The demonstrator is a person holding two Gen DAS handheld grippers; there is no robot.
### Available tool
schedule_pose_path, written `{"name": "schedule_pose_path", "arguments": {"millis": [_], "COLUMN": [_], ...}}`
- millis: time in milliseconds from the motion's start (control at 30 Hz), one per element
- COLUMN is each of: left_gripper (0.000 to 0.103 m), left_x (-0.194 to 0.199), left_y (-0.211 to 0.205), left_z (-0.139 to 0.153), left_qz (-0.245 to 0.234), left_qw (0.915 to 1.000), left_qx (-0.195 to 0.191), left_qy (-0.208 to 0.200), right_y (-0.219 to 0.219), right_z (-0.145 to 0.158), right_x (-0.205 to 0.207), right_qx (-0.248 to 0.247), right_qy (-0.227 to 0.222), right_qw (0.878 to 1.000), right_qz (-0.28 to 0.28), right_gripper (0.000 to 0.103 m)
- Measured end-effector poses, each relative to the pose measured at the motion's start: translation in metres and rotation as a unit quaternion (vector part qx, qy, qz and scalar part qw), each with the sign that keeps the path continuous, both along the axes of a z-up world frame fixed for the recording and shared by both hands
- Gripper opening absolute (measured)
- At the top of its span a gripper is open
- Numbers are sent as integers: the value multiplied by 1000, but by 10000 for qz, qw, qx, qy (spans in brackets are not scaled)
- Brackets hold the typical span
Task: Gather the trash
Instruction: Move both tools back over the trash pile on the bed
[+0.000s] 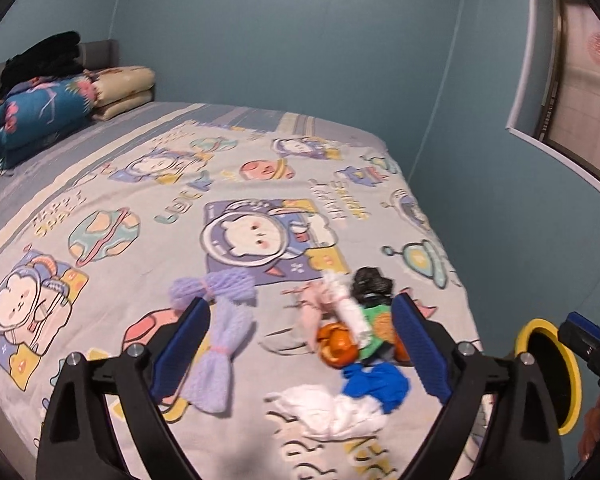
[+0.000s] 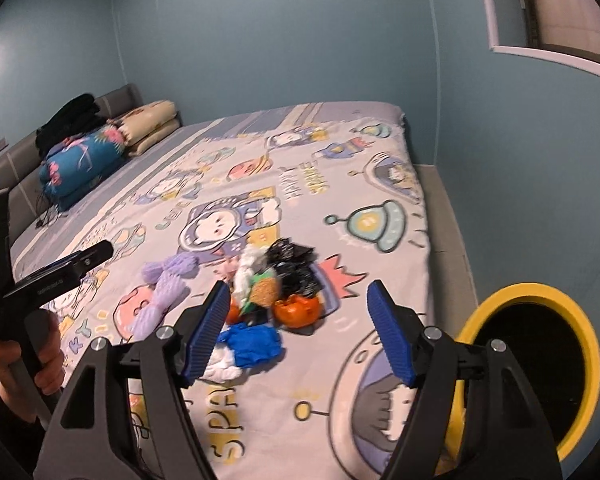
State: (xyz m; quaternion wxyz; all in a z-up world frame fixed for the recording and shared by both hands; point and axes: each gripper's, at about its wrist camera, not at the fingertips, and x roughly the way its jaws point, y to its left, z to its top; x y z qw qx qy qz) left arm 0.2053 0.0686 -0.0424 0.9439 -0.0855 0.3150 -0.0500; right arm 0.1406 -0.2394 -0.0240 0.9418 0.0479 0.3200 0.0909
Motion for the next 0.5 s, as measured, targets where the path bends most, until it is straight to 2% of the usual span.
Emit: {"name": "schedule_pose_path", "arguments": {"millis": [300, 500], "left_gripper": [89, 89], "left_x": [20, 33], "left_y": [42, 58], "left_z": [-52, -80], "left_qz": [480, 710], "left_qw": [9980, 9958], "left_qx": [-124, -163], "left_qy": [400, 559], "right_y": [52, 74], "right_z": [-47, -82], "right_x": [18, 36], "right_qx": [-199, -322], "right_qy": [402, 662], "right_qw": [9975, 9948], "right_qz": [545, 703], "right_gripper": [67, 67]}}
